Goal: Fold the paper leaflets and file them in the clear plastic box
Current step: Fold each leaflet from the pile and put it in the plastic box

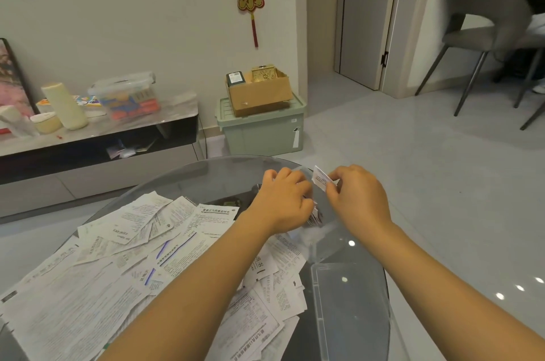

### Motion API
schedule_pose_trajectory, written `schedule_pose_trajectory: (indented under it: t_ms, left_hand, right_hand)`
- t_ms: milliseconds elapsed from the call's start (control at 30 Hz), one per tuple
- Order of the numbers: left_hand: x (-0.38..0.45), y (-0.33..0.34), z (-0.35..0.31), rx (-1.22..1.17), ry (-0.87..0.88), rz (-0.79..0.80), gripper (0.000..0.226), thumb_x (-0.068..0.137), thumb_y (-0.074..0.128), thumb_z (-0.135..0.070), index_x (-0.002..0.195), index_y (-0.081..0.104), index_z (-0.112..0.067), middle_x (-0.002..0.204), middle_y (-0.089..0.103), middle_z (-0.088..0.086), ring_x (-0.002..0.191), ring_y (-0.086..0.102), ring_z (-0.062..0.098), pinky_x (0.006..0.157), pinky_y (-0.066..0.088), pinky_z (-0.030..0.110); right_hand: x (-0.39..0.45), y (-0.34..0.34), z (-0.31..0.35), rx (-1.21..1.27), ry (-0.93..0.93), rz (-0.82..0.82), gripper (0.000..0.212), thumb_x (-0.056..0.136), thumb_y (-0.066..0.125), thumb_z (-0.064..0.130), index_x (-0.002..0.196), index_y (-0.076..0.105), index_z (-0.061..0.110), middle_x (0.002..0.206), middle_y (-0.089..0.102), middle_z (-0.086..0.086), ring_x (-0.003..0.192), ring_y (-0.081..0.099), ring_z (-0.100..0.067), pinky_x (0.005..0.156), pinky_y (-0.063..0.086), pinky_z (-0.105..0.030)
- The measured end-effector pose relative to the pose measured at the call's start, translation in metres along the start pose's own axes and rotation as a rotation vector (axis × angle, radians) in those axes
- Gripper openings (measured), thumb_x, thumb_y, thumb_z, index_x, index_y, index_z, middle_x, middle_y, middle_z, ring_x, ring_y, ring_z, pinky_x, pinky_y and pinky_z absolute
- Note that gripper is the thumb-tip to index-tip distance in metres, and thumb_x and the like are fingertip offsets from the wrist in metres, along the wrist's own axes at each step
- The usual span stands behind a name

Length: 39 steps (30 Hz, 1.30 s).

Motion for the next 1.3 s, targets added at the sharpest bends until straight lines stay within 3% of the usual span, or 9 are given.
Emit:
schedule_pose_trajectory:
  t_ms: [200,267,333,400,567,767,1000,1167,1300]
  left_hand:
    - [-0.015,0.007,0.013,-0.087,-0.012,0.005,0.05,0.08,0.019,-0.033,0.103,0.06,-0.019,0.109,0.059,-0.006,0.107,0.042,0.011,0.106,0.01,0.034]
    - [-0.017,0.008,0.014,-0.112,-0.014,-0.009,0.051,0.08,0.018,-0.033,0.105,0.061,-0.019,0.11,0.06,-0.007,0.109,0.041,0.01,0.109,0.008,0.034]
    - [-0.018,0.009,0.013,-0.143,-0.014,-0.03,0.052,0.08,0.018,-0.032,0.104,0.063,-0.019,0.11,0.06,-0.007,0.109,0.041,0.009,0.11,0.006,0.034]
    - [-0.019,0.01,0.014,-0.189,-0.022,-0.054,0.053,0.08,0.019,-0.031,0.105,0.064,-0.019,0.111,0.06,-0.007,0.11,0.041,0.008,0.11,0.005,0.033]
    - [-0.018,0.014,0.017,-0.29,-0.073,-0.102,0.056,0.08,0.019,-0.029,0.11,0.065,-0.021,0.117,0.06,-0.008,0.117,0.041,0.007,0.114,0.002,0.033]
    - [-0.018,0.015,0.015,-0.295,-0.077,-0.08,0.058,0.08,0.019,-0.028,0.116,0.064,-0.02,0.125,0.058,-0.008,0.123,0.039,0.009,0.115,-0.004,0.032]
    - [-0.018,0.011,0.01,-0.306,-0.071,-0.049,0.06,0.081,0.019,-0.028,0.121,0.063,-0.017,0.133,0.053,-0.005,0.129,0.035,0.008,0.117,-0.006,0.034]
    - [-0.02,0.006,0.007,-0.326,-0.087,-0.016,0.063,0.081,0.018,-0.03,0.129,0.057,-0.016,0.147,0.04,0.001,0.139,0.024,0.01,0.116,-0.009,0.032]
    - [-0.029,-0.002,0.004,-0.343,-0.108,-0.029,0.059,0.087,0.02,-0.032,0.134,0.052,-0.016,0.151,0.034,0.0,0.143,0.016,0.011,0.116,-0.007,0.029]
  right_hand:
    - [0.0,0.006,0.007,-0.191,-0.081,0.06,0.022,0.091,0.052,0.019,0.108,0.065,0.019,0.102,0.067,-0.002,0.095,0.058,-0.023,0.074,0.042,-0.031]
    - [0.001,0.008,0.012,-0.361,-0.125,0.036,0.013,0.083,0.062,0.02,0.094,0.068,0.021,0.086,0.069,-0.001,0.084,0.059,-0.021,0.066,0.034,-0.028]
    - [0.004,0.011,0.019,-0.464,-0.151,-0.002,0.023,0.045,0.086,0.022,0.056,0.066,0.023,0.048,0.057,0.003,0.05,0.05,-0.019,0.055,0.023,-0.023]
    - [0.006,0.012,0.024,-0.518,-0.2,-0.054,0.039,0.019,0.086,0.015,0.036,0.052,0.022,0.03,0.04,0.005,0.039,0.026,-0.018,0.054,0.019,-0.021]
    - [0.013,0.023,0.021,-0.58,-0.226,0.17,0.012,0.082,0.055,0.014,0.086,0.061,0.024,0.076,0.061,0.004,0.077,0.05,-0.022,0.075,0.024,-0.028]
    - [0.016,0.024,0.02,-0.599,-0.241,0.242,0.025,0.086,0.05,0.017,0.099,0.067,0.029,0.09,0.065,0.005,0.102,0.048,-0.019,0.08,0.026,-0.028]
    - [0.018,0.024,0.013,-0.593,-0.205,0.208,0.024,0.089,0.05,0.027,0.106,0.068,0.031,0.106,0.05,0.002,0.109,0.039,-0.022,0.088,0.03,-0.03]
    - [0.02,0.016,0.003,-0.333,-0.124,0.31,0.025,0.091,0.055,0.023,0.109,0.068,0.035,0.108,0.047,-0.002,0.112,0.041,-0.024,0.082,0.035,-0.028]
    - [0.019,-0.004,0.0,-0.084,-0.014,0.205,0.022,0.093,0.056,0.017,0.107,0.07,0.024,0.113,0.05,-0.006,0.114,0.046,-0.025,0.081,0.039,-0.031]
Point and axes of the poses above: each hand's wrist, its own x-axis towards the middle knuckle, its own y-axis out of the palm, z = x × y, the point moved 2 cm from there along x, towards the middle knuckle
